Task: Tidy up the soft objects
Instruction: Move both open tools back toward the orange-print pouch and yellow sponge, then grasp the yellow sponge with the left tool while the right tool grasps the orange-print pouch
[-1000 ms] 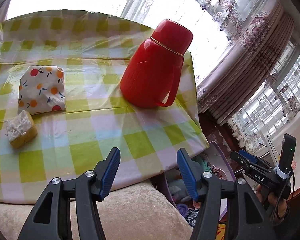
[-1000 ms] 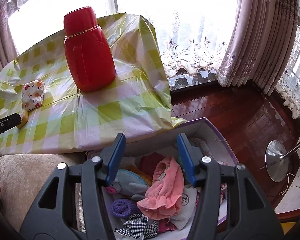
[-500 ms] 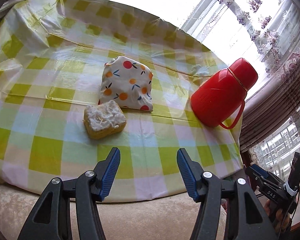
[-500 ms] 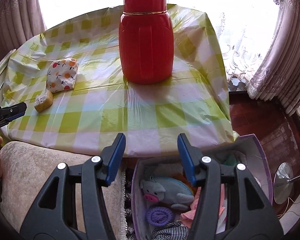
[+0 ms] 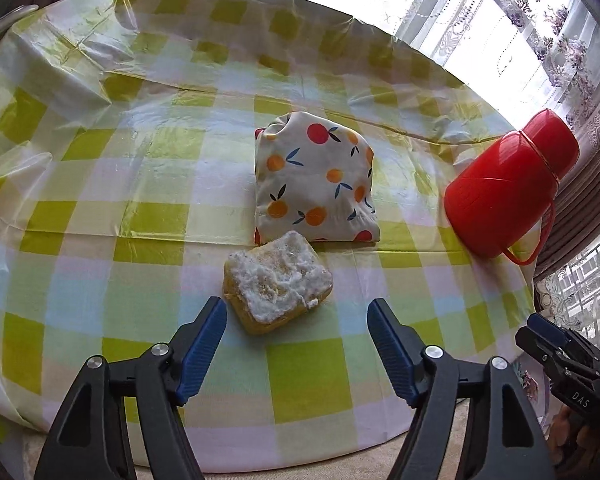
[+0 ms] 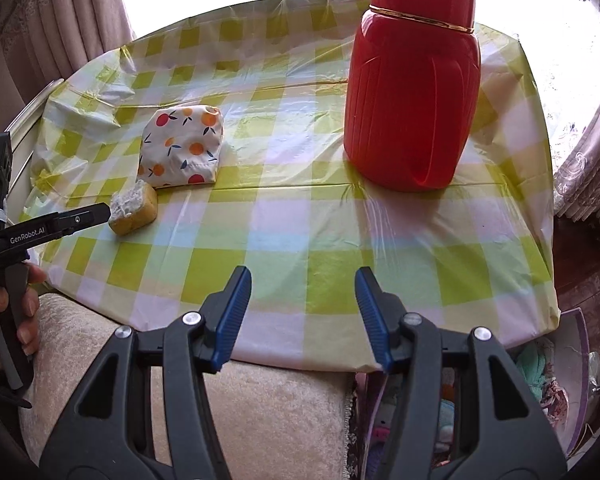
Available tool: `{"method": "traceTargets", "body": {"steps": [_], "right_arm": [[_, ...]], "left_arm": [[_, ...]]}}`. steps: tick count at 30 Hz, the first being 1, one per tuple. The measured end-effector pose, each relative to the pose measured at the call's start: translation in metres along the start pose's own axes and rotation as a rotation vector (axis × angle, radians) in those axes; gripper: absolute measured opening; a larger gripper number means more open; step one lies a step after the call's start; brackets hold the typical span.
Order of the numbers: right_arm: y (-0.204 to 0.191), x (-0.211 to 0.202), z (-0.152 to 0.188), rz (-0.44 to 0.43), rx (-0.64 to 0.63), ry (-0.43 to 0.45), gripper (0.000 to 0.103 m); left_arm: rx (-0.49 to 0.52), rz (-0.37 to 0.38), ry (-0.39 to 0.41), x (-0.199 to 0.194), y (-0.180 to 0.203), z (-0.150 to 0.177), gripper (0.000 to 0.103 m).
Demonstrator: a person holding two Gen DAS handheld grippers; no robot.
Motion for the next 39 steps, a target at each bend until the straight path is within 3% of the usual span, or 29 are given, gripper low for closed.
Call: {"method": "traceTargets", "body": {"steps": [5,11,15,18,28,39], "right_arm": [[-0.015,0.022,-0.014,-0.023,0.020,-0.014,0.067],[-0.032,0.041,-0.036,-0.035,0.028,0.004,0.083],[-0.047,0.056,-0.053,-0.057,0.038,0.012,0.087],[-0.060,0.066,-0.066,-0.084,0.045,0.020,0.091],[-0.107,0.101,-0.105,-0.134,0.026,0.024,0.097],[-0.149,0.138,-0.132,-0.139,-0.013,0.004,0.100]], "left_arm": [[0.093,-0.030,-0.032,0.022,0.002,-0.010,0.074],[0.216,-0.064,-0.052,0.038,0.007,-0.015,0.075],[0.271,-0.070,-0.073,0.046,0.009,-0.012,0.075],[0.271,-0.061,-0.077,0.048,0.009,-0.011,0.068],[0.252,-0.023,-0.072,0.042,0.006,-0.006,0.061],[0.098,-0.010,-0.030,0.023,-0.021,-0.003,0.058]]}}
Point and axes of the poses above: each gripper's, at about its wrist camera, not at the fingertips, and x roughly the way its jaws point, y to its right, z to its underside, the point moved 8 cm from there along x, roughly the way its jaws point, and after that the axes turned 1 degree about -z, right-handed, at the moved point
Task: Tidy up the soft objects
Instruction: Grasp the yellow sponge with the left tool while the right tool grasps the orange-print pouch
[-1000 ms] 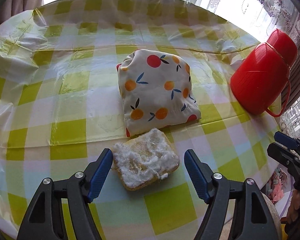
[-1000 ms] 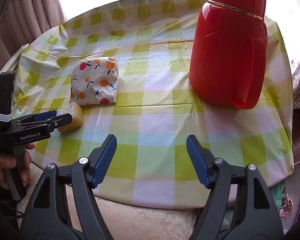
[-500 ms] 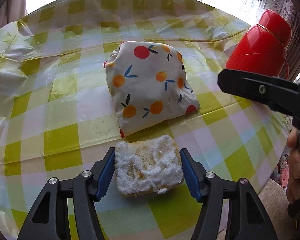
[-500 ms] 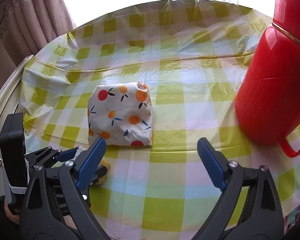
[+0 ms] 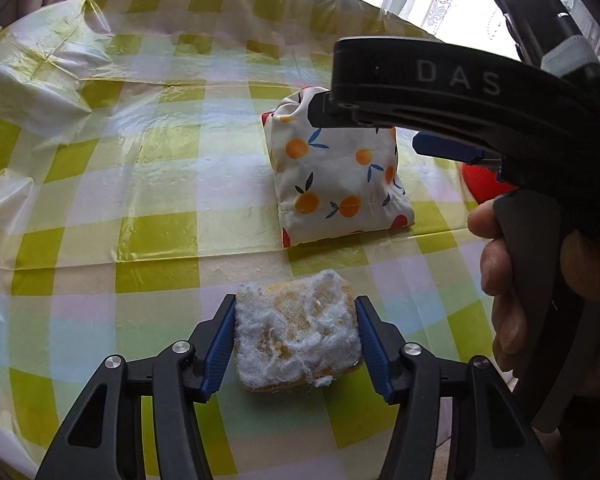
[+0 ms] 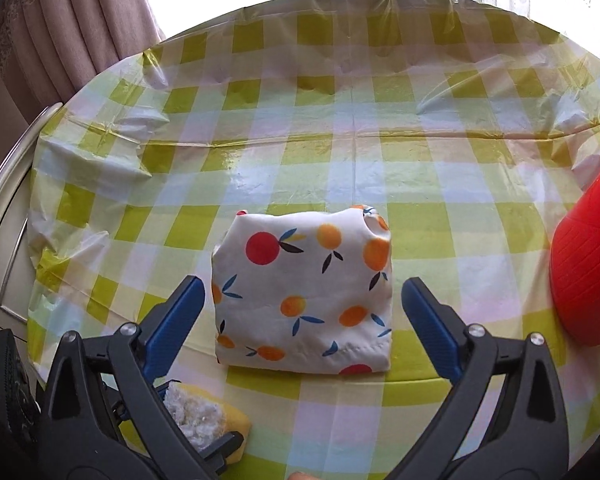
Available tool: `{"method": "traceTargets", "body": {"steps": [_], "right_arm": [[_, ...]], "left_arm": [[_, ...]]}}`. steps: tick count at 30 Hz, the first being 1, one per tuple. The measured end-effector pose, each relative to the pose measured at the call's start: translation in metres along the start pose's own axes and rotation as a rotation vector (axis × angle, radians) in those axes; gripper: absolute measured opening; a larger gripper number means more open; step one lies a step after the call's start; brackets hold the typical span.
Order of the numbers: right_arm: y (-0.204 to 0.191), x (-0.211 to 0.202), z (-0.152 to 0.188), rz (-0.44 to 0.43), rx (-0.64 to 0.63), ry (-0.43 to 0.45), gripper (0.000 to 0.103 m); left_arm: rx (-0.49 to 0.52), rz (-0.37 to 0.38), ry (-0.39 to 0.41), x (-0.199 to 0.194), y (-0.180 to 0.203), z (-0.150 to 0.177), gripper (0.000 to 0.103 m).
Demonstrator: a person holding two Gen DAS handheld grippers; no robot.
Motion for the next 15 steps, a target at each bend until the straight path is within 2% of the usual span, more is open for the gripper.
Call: {"method": "traceTargets", "body": {"steps": [9,15], "right_arm": [[-0.006,0.038,-0.002,0.073,-0.043,-0.036,0.103],[-0.005,0.053,0.000,0.139,-0.090,-0.024,0.103]], "left_arm": [[-0.120,-0.031,0.047,-0.009,-0.027,-0.004,0.057],[-0.154,-0.033,0.043,-0.010,-0.033,0.000,0.057]]}}
Point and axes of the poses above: each gripper's, at about its wrist camera, not at the fingertips, and x roughly the way its jaws point, y to its right, z to its underside, the point moved 8 cm from there along x, roughly the way its jaws point, and after that the axes turned 1 degree about -z, right-handed, at the moved point
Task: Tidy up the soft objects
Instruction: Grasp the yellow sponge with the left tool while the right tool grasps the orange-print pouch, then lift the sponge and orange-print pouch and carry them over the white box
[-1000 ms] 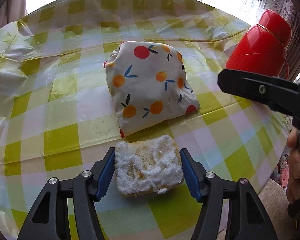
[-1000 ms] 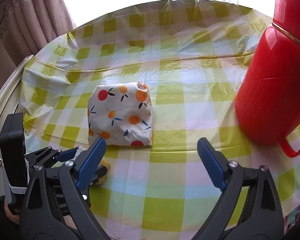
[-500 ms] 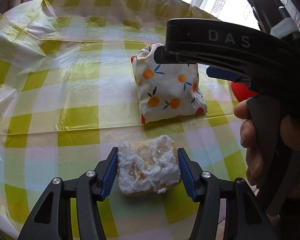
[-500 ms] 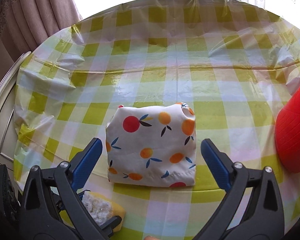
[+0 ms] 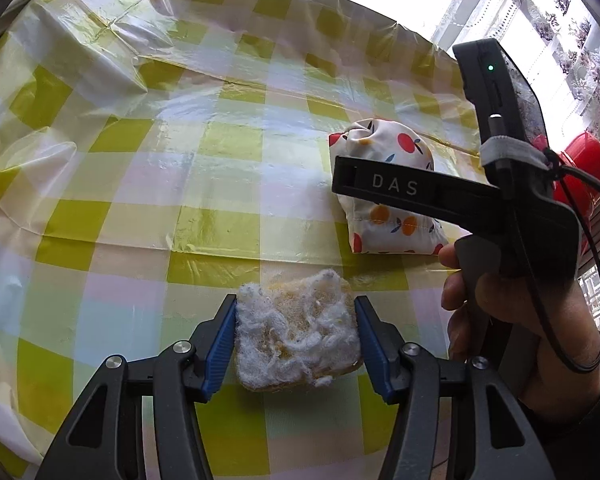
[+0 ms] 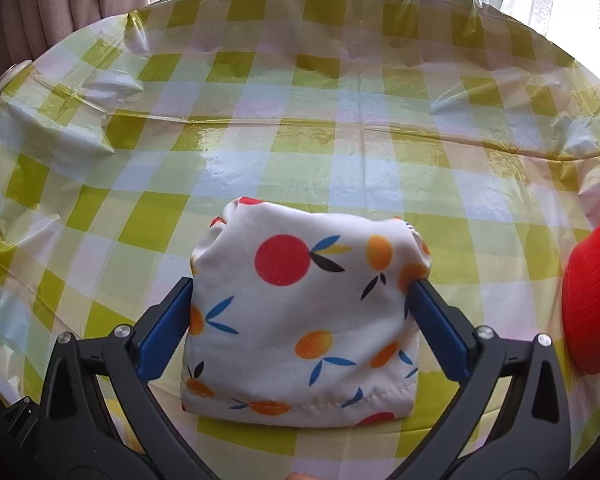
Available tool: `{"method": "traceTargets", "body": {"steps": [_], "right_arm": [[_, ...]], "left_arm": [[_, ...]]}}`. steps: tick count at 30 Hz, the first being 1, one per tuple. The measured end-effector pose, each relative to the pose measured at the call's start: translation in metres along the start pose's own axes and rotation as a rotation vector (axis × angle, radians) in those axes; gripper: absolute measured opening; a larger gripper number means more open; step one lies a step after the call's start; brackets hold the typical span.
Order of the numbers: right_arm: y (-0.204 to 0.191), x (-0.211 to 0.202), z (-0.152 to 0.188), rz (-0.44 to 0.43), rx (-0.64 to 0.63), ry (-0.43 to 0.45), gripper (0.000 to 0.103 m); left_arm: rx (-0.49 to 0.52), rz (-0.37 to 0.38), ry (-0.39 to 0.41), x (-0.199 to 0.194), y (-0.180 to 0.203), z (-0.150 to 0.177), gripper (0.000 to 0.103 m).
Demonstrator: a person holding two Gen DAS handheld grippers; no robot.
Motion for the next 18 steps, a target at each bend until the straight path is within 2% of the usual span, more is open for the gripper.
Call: {"method": "traceTargets", "body": {"steps": [3,7,12,18], "right_arm": [[0.002,0.009,0.002,0.022,-0.008,-0.002,0.103],[0.004,0.014,0.007,0.005,-0.011,-0.019,0.103],[0.003,0.007,0.013,-0.012,-0.033,-0.014,0.088],[0.011,-0.014,0.028,-0.031,-0.025,-0.005,0.082]], "left_arm": [[0.002,0.000,0.000,0.000,0.000,0.001,0.057],[0.003,-0.001,0.000,0.000,0.000,0.000,0.056],[0.009,-0.006,0.023,-0.006,0.003,-0.002,0.055],[0.006,0.004,0.050,-0.018,0.008,-0.002,0.054]]}}
Point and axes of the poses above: each gripper's, at about its wrist camera, not at the fingertips, and x roughly the way its jaws point, y to its right, z to its underside, the point moved 8 cm from there along x, roughly the way its jaws point, and after that the axes turned 1 degree about -z, right-handed, at the moved point
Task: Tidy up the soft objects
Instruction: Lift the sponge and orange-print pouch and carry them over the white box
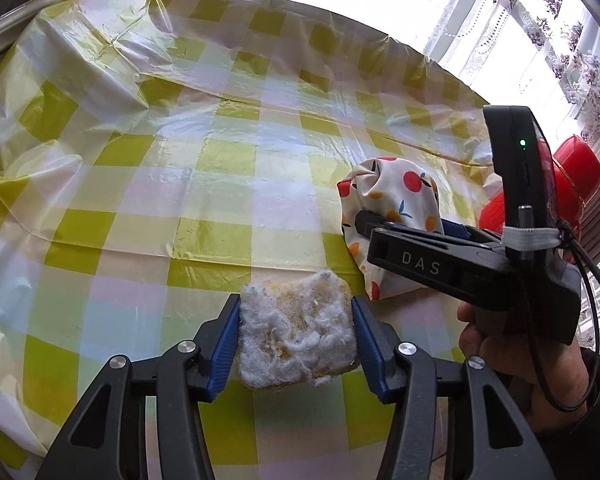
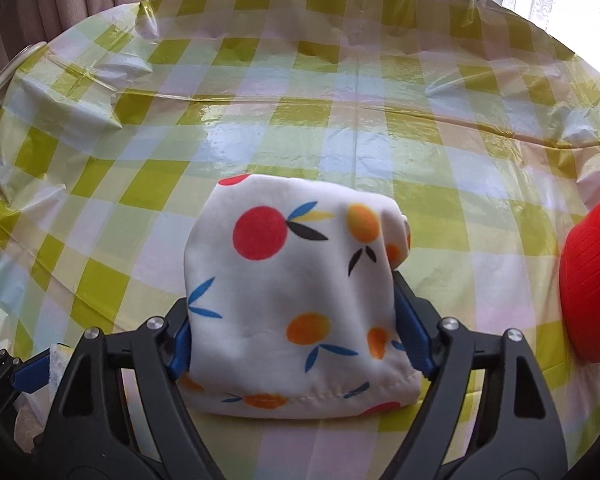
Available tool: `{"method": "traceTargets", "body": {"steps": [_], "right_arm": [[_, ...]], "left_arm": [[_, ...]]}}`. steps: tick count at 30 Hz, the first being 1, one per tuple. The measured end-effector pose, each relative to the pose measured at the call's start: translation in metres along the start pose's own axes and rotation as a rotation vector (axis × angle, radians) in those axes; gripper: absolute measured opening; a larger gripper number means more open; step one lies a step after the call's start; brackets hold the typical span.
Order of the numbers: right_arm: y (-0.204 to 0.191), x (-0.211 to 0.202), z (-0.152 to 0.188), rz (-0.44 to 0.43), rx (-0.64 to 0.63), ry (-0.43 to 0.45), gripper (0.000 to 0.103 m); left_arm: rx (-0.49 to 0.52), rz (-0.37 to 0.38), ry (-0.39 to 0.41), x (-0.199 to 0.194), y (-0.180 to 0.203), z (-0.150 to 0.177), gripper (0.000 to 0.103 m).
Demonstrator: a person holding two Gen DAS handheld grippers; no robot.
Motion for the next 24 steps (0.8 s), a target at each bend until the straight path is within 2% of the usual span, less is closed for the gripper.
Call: {"method": "traceTargets", "body": {"steps": [11,24], "right_arm": [[0.039,-0.067,0.044,0.050,0.061,0.031,0.081],[0.101,-0.157,0.096,0.086,0.146,0.075,0.081]], "left_arm": [[0.046,0.040,0.016,-0.022,0.038,0.012,0.054],[0.188,0.120,0.018,-0.050,0.128,0.046,0.054]]}}
Point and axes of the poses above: each gripper's, at about its wrist camera, not at the fingertips, and x roughly the way its jaws point, y to its right, z to its underside, the point moved 8 cm from there along x, roughly the way its jaws point, and after that the axes turned 1 degree about -z, right-handed, at the moved point
